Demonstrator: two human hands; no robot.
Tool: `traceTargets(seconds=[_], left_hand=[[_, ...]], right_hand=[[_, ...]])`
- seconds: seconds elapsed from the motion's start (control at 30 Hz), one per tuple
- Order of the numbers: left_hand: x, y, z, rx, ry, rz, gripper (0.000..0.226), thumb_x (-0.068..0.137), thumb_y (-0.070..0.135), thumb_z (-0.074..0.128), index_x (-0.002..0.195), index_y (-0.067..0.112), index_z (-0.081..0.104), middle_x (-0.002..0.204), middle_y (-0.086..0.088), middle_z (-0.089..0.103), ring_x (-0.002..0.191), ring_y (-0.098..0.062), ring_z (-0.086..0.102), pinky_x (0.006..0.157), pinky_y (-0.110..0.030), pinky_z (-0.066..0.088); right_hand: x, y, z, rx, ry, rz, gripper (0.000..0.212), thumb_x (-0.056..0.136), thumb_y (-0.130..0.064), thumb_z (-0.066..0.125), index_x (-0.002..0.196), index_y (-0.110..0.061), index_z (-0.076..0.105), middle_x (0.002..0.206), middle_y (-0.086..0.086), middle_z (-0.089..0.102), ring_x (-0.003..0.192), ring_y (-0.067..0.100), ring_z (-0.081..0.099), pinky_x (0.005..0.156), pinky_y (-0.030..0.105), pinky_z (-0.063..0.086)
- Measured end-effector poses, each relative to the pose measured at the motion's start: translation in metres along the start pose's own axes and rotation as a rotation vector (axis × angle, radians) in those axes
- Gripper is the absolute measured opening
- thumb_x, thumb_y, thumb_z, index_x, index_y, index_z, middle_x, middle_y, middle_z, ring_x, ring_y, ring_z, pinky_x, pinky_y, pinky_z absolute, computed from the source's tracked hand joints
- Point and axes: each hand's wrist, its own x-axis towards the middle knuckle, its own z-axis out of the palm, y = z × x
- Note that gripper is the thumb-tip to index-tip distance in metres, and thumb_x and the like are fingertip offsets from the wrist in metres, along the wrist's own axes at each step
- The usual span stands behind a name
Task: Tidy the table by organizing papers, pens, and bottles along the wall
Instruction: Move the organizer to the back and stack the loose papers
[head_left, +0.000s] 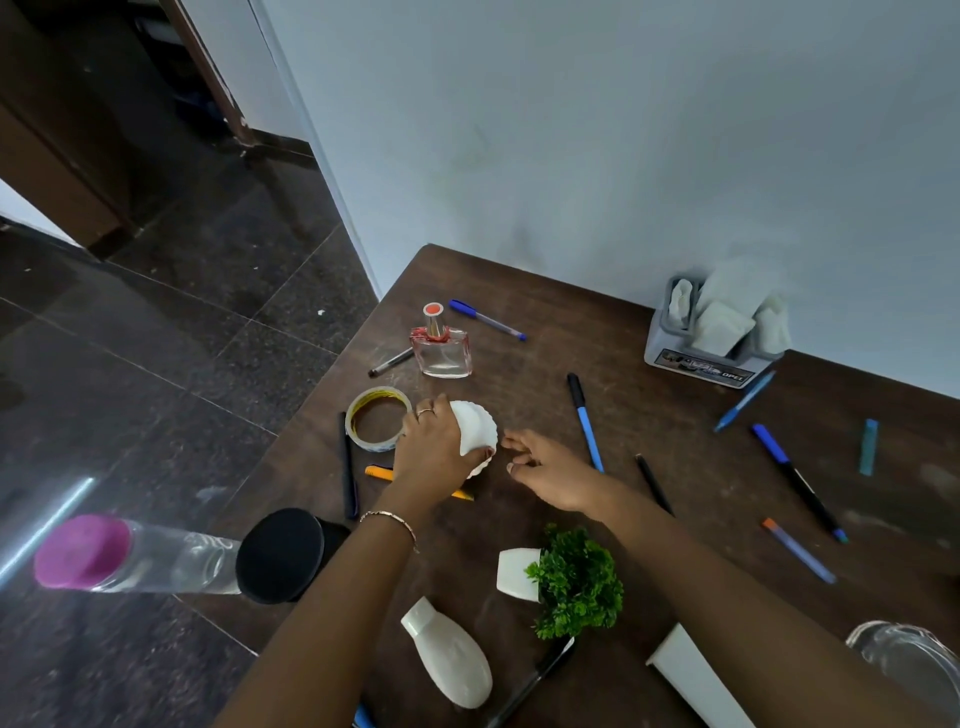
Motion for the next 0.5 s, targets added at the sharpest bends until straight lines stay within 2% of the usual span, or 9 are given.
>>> traceTargets(seconds=[0.07, 0.13, 0.23, 0.27, 0.37, 0.43, 0.5], left_hand=[[-0.002, 0.002, -0.007, -0.101, 0.02, 0.004, 0.086, 0.079, 0.059, 0.064, 0.137, 0.004, 0.034, 0.136, -0.016, 0.045, 0.122, -0.033, 0.043, 0.098, -0.038, 0.034], [-0.005, 0.005, -0.019, -0.334, 0.017, -0.015, 0.075, 0.081, 0.05, 0.067, 0.133, 0.004, 0.038, 0.13, -0.012, 0.048, 0.117, -0.028, 0.047, 0.092, -0.033, 0.038], [-0.011, 0.011, -0.035, -0.999, -0.156, -0.199, 0.055, 0.085, 0.036, 0.068, 0.124, 0.009, 0.04, 0.116, -0.004, 0.055, 0.094, -0.008, 0.058, 0.069, -0.017, 0.048], [-0.013, 0.014, -0.037, -1.211, -0.219, -0.265, 0.05, 0.086, 0.034, 0.066, 0.121, 0.009, 0.042, 0.112, -0.004, 0.057, 0.09, -0.007, 0.061, 0.066, -0.017, 0.051], [-0.018, 0.017, -0.031, -1.691, -0.329, -0.314, 0.048, 0.087, 0.035, 0.056, 0.125, 0.006, 0.048, 0.12, -0.012, 0.062, 0.104, -0.02, 0.065, 0.078, -0.034, 0.059], [-0.022, 0.021, -0.027, -1.878, -0.405, -0.294, 0.055, 0.09, 0.042, 0.047, 0.135, 0.01, 0.046, 0.131, -0.014, 0.059, 0.12, -0.028, 0.058, 0.09, -0.039, 0.055], [-0.023, 0.03, -0.026, -1.97, -0.464, -0.291, 0.062, 0.09, 0.054, 0.04, 0.139, 0.016, 0.043, 0.138, -0.014, 0.055, 0.128, -0.032, 0.051, 0.101, -0.042, 0.048]], right_hand=[[0.001, -0.002, 0.0, 0.1, -0.017, 0.014, 0.056, 0.097, -0.006, 0.044, 0.149, -0.016, 0.026, 0.152, -0.002, 0.037, 0.135, 0.014, 0.041, 0.105, 0.024, 0.035], [0.003, -0.003, -0.001, 0.227, -0.002, 0.053, 0.057, 0.096, -0.003, 0.043, 0.149, -0.017, 0.028, 0.151, -0.002, 0.038, 0.134, 0.014, 0.041, 0.109, 0.03, 0.037], [0.006, -0.005, -0.002, 0.407, 0.043, 0.109, 0.057, 0.096, -0.003, 0.046, 0.149, -0.015, 0.027, 0.149, -0.003, 0.04, 0.129, 0.015, 0.046, 0.105, 0.032, 0.043], [0.005, -0.006, -0.003, 0.458, 0.063, 0.124, 0.056, 0.097, -0.004, 0.046, 0.149, -0.014, 0.028, 0.148, -0.002, 0.042, 0.126, 0.015, 0.049, 0.101, 0.031, 0.045], [0.0, -0.011, -0.005, 0.61, 0.138, 0.157, 0.043, 0.101, -0.013, 0.042, 0.143, -0.013, 0.037, 0.129, 0.003, 0.055, 0.108, 0.016, 0.061, 0.09, 0.033, 0.053], [-0.007, -0.012, -0.008, 0.634, 0.212, 0.135, 0.035, 0.102, -0.02, 0.041, 0.136, -0.012, 0.046, 0.116, 0.006, 0.063, 0.094, 0.014, 0.065, 0.083, 0.032, 0.057], [-0.016, -0.009, -0.014, 0.632, 0.317, 0.096, 0.029, 0.102, -0.021, 0.043, 0.128, -0.013, 0.052, 0.108, 0.007, 0.066, 0.084, 0.012, 0.068, 0.074, 0.028, 0.058]])
